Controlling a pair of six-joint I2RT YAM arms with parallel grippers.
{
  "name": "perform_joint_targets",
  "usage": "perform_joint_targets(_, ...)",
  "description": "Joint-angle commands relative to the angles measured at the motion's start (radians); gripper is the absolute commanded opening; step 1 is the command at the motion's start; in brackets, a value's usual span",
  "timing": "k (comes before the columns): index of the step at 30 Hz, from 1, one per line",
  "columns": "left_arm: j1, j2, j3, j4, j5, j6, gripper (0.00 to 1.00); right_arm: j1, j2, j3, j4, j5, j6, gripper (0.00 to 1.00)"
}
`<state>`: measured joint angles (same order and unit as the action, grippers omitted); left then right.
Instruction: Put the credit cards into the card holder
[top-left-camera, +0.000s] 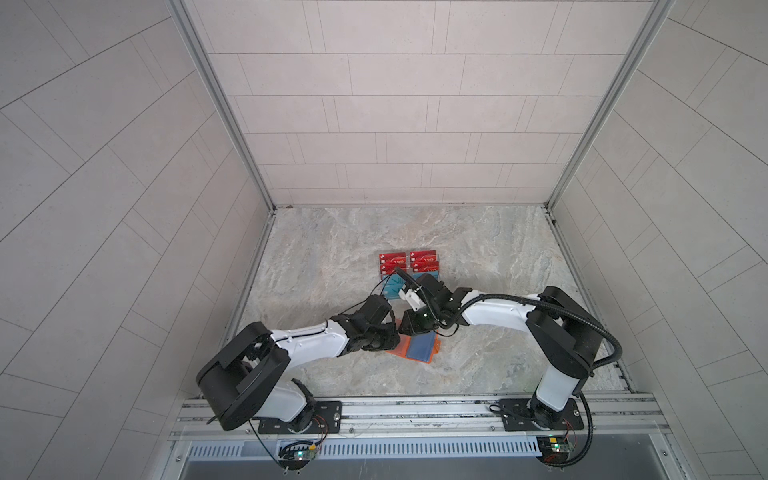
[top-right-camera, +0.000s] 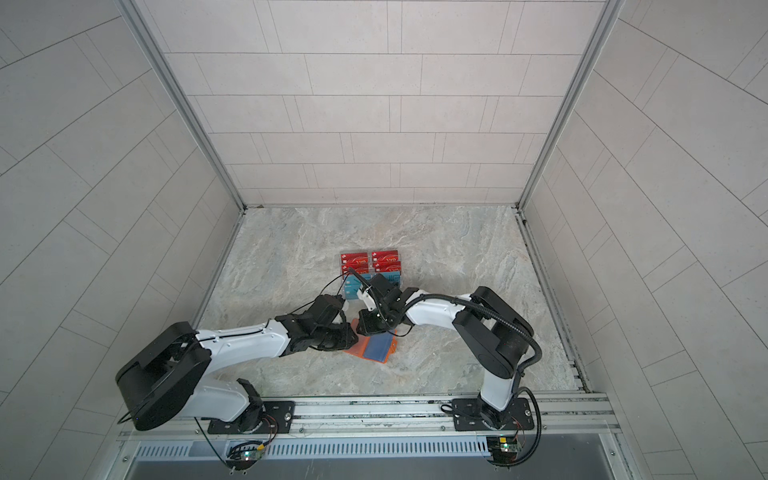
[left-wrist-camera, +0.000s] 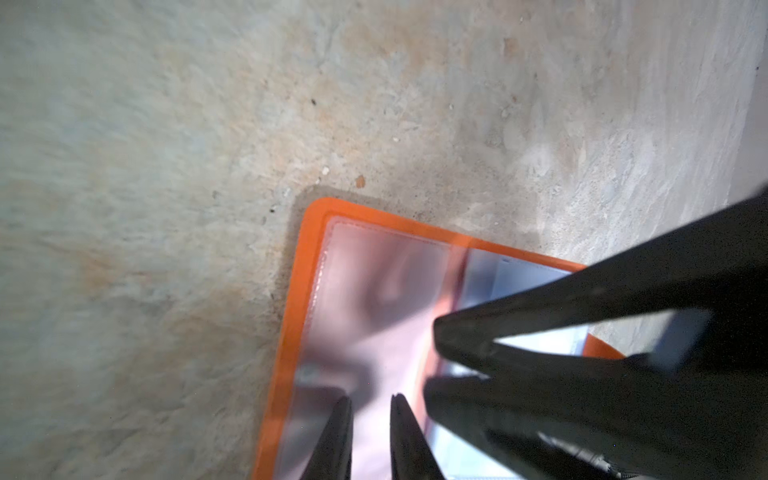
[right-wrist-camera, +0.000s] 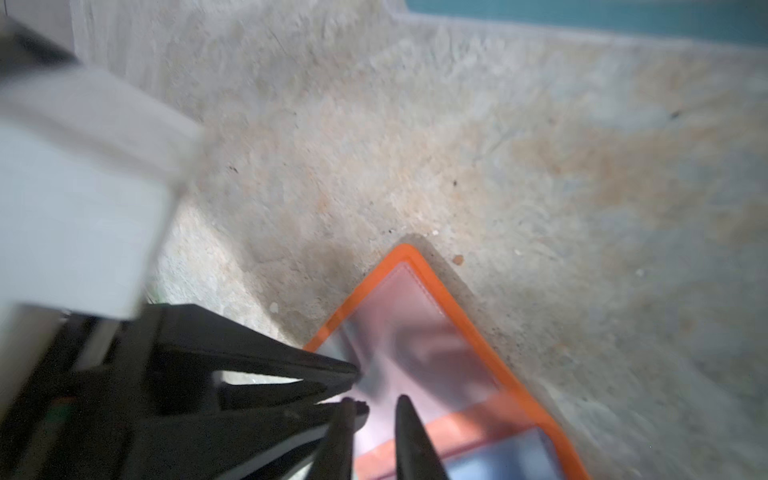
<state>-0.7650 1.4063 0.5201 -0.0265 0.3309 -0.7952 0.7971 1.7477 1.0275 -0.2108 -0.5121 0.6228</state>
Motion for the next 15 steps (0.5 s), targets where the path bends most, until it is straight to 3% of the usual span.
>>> perform_joint_targets(1, 0.003, 0.000, -0.025, -0.050, -0.017, 0.001, 0.22, -0.029, -0.060, 0.096, -0.192, 0.075, -0.168, 0.34)
perform_joint_targets(5, 0.003, -0.007, -0.042, -0.042, -0.020, -0.021, 0.22, -0.094, -0.057, 0.180, -0.295, 0.118, -0.275, 0.41)
perform_joint_targets(15, 0.001, -0.012, -0.056, -0.021, -0.024, -0.050, 0.23, -0.175, 0.088, 0.451, -0.498, 0.171, -0.552, 0.39)
